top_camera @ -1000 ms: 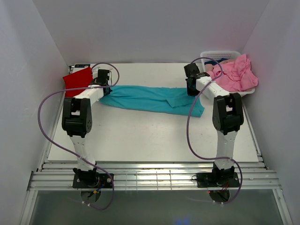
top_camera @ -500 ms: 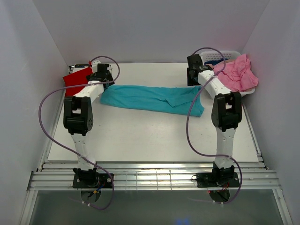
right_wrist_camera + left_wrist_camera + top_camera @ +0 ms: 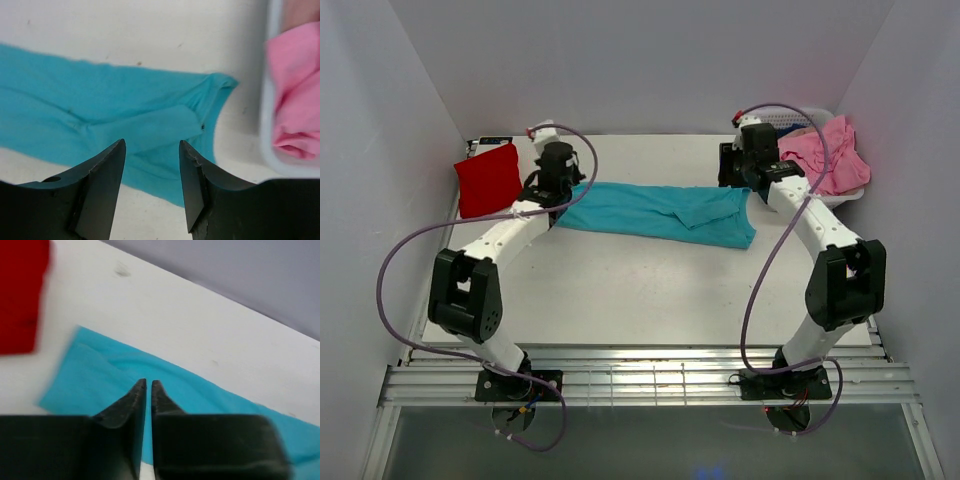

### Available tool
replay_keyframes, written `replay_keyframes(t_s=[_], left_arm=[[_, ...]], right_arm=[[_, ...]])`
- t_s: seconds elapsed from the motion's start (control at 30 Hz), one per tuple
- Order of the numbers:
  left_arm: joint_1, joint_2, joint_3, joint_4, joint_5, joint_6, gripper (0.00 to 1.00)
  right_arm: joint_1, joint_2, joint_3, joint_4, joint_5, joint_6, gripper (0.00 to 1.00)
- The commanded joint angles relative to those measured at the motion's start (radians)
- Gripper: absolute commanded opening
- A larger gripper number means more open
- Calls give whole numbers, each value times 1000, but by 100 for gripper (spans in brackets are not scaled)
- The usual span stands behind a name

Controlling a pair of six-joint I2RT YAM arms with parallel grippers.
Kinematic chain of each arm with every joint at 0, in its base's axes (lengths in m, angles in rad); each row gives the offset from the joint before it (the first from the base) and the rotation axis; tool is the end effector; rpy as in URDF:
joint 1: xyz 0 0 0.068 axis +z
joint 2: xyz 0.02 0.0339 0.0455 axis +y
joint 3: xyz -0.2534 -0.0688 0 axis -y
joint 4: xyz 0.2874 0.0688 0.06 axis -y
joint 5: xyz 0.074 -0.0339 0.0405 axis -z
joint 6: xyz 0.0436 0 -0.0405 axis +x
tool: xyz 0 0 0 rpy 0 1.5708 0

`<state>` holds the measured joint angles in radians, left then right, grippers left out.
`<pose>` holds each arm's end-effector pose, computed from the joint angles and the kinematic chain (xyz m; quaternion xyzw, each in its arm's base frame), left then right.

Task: Fold and stack the t-shirts
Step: Fold the other side of the tshirt into a rectangle

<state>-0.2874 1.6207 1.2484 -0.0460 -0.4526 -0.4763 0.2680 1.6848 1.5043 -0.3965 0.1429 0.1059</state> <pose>0.4136 -0.1024 0.2719 -0.1988 0.8020 -0.0233 0.5629 0.4264 0.1107 0.3088 -0.0371 0.8767 0.0267 0.4789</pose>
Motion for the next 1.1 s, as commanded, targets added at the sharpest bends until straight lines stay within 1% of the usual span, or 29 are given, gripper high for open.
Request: replay_keyframes(t_s=[0.0, 0.07, 0.17, 0.4, 0.8, 1.07], left_arm=[[-96, 83, -56, 29, 121, 7, 2], [-122, 137, -55, 34, 153, -1, 0], [-134, 209, -27, 38, 179, 4, 0], [-136, 335, 52, 31, 177, 27, 0], [-136, 401, 79, 38, 158, 42, 0], [-136, 403, 68, 38, 150, 44, 0]], right_arm=[[42, 49, -152, 73, -213, 17, 50], [63, 62, -185, 102, -255, 20, 49], [94, 70, -220, 137, -266, 18, 49], [126, 131, -182, 156, -276, 15, 51], [135, 289, -64, 124, -244, 2, 51], [142, 299, -69, 91, -194, -3, 50]])
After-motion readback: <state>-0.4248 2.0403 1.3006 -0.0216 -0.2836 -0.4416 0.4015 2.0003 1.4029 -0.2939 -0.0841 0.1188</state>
